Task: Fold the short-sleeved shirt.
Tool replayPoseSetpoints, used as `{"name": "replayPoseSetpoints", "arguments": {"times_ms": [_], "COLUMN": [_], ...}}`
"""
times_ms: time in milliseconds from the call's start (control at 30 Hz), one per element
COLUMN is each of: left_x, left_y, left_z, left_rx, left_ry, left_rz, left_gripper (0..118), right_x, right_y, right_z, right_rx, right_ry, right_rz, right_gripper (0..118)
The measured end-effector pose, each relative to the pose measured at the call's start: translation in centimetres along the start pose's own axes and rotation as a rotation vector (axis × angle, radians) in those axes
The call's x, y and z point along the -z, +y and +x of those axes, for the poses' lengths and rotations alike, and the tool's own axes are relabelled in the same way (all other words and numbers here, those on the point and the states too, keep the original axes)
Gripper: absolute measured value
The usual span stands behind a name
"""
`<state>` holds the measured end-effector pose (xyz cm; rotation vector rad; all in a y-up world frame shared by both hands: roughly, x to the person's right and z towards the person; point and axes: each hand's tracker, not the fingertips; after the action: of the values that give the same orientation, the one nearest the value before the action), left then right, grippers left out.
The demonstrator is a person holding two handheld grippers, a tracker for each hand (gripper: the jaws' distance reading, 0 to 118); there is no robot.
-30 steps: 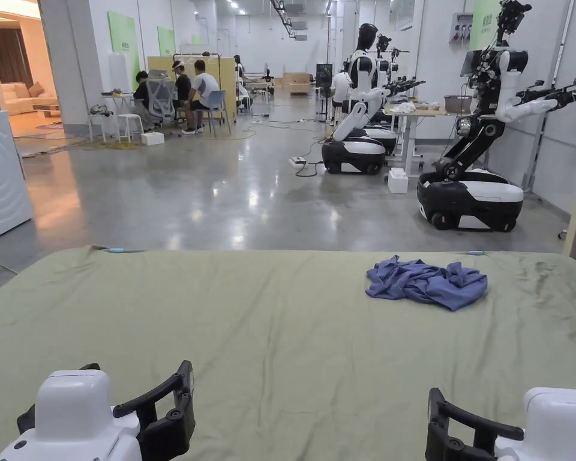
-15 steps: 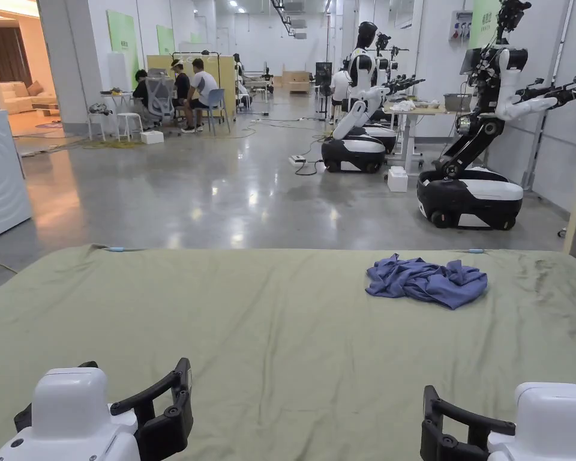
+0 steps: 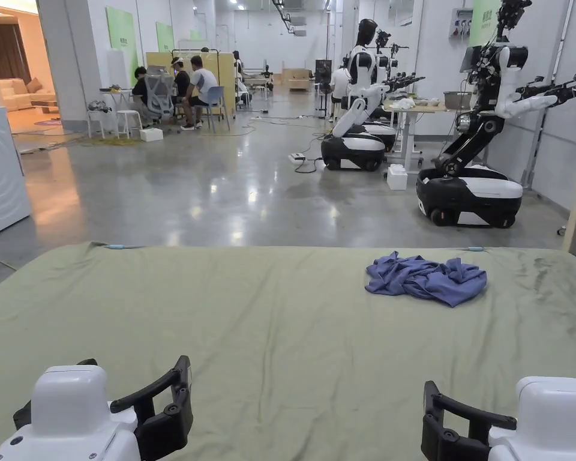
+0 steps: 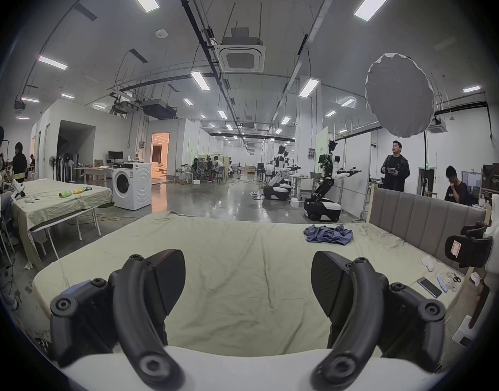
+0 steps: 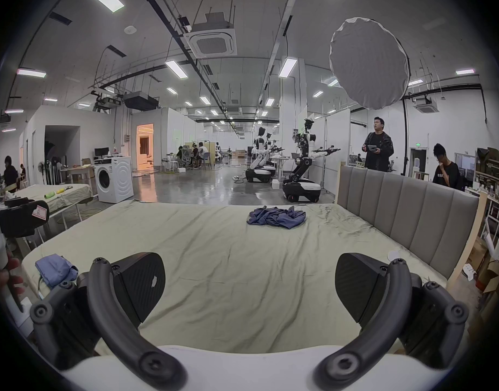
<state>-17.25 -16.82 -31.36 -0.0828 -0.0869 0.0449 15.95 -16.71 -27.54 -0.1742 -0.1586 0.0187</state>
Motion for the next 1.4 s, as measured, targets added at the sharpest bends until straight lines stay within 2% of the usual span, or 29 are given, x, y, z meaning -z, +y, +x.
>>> {"name": "replayPoseSetpoints", "arguments": {"times_ms": [1300,1400], "left_x": [0.01,0.28], "left_y": [0.03,-0.02], "left_z": [-0.13,-0.48], "left_rx": [-0.018,-0.079], "left_ry": [-0.009,-0.050], "left_rz": [-0.003,-0.021], "left_gripper": [105,105], "right_x": [0.26,0.29], "right_y": [0.20,0.21], "right_z": [0.25,0.29], "right_rx": [0.020,0.020], "right_ry": [0.007,0.008], "right_rz": [-0.012,-0.012], "right_gripper": [118,118]}}
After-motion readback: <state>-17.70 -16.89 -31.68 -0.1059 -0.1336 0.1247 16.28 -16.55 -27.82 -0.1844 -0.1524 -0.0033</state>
